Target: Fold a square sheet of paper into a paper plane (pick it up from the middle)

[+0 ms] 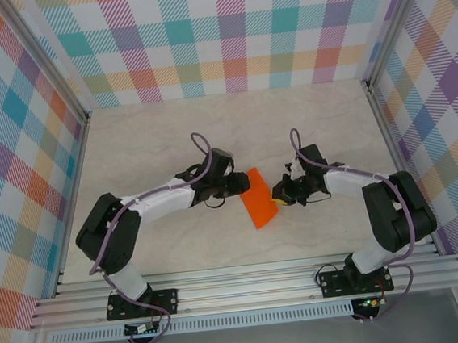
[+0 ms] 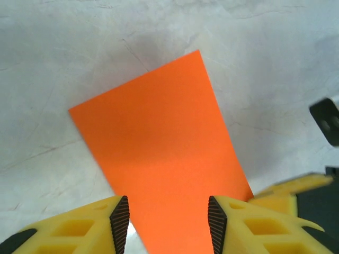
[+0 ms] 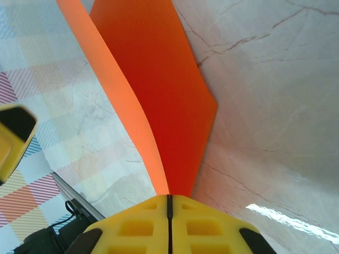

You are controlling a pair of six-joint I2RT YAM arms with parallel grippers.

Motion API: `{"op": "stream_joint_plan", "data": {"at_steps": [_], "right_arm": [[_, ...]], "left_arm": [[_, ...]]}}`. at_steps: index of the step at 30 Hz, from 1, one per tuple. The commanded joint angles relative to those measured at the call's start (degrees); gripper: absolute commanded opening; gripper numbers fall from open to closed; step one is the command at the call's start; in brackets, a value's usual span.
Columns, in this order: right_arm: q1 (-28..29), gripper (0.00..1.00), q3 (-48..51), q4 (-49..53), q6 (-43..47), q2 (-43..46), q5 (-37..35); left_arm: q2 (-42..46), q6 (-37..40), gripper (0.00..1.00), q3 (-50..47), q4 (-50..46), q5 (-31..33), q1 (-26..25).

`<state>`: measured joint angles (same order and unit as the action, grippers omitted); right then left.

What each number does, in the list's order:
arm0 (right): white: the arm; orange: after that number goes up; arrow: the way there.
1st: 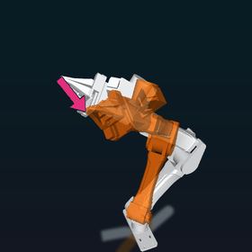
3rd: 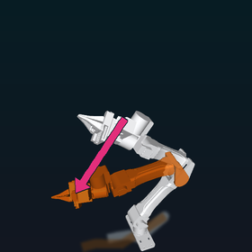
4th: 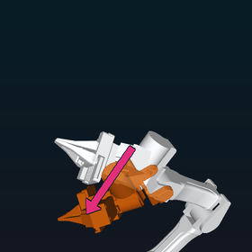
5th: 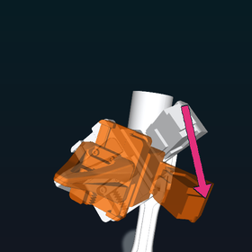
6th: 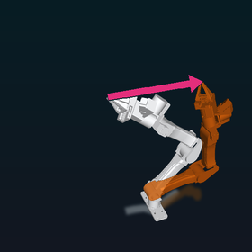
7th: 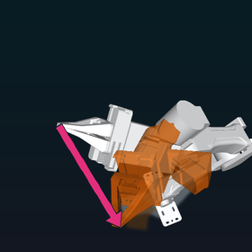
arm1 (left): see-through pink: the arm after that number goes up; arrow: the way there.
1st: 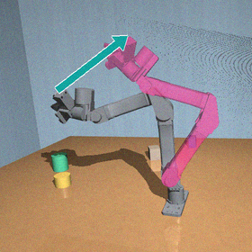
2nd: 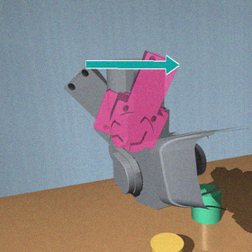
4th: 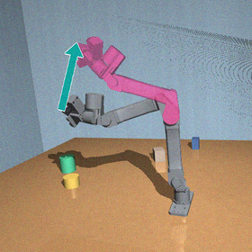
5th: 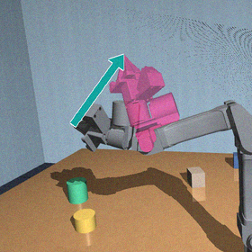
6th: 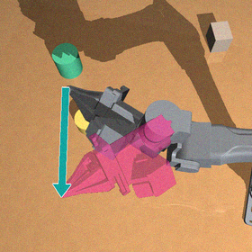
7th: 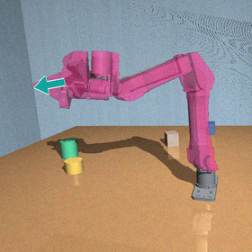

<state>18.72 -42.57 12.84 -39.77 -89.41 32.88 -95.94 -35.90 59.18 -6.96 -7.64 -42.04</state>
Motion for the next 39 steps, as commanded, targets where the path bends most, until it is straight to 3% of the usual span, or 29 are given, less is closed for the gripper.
{"op": "stream_joint_plan", "data": {"at_steps": [1,8,15,19,30,39], "right_arm": [[1.0,0.07,0.2,-1.1,-1.8,0.6,-0.9],[2.9,0.07,-0.1,-2.5,-4.2,-0.5,-2.2],[3.1,0.08,-0.4,-4.3,-4.7,-2.3,-0.8],[3.3,0.08,-1.0,-4.0,-4.6,-2.8,-0.8],[3.3,0.08,-1.6,-2.0,-3.4,-2.8,-0.9],[3.3,0.09,-2.2,-0.6,-2.1,-3.4,-1.5]], "left_arm": [[4.5,3.1,0.50,-4.1,-0.9,2.6,-2.4],[7.9,10.1,0.61,-4.2,-6.8,13.5,-10.2],[1.2,15.5,0.68,3.0,-15.8,25.0,-20.0],[-2.6,16.2,0.71,5.9,-17.1,28.1,-23.5],[-9.8,17.9,0.71,11.8,-21.4,36.0,-27.7],[-8.8,17.2,0.72,9.7,-18.7,36.4,-27.6]]}}
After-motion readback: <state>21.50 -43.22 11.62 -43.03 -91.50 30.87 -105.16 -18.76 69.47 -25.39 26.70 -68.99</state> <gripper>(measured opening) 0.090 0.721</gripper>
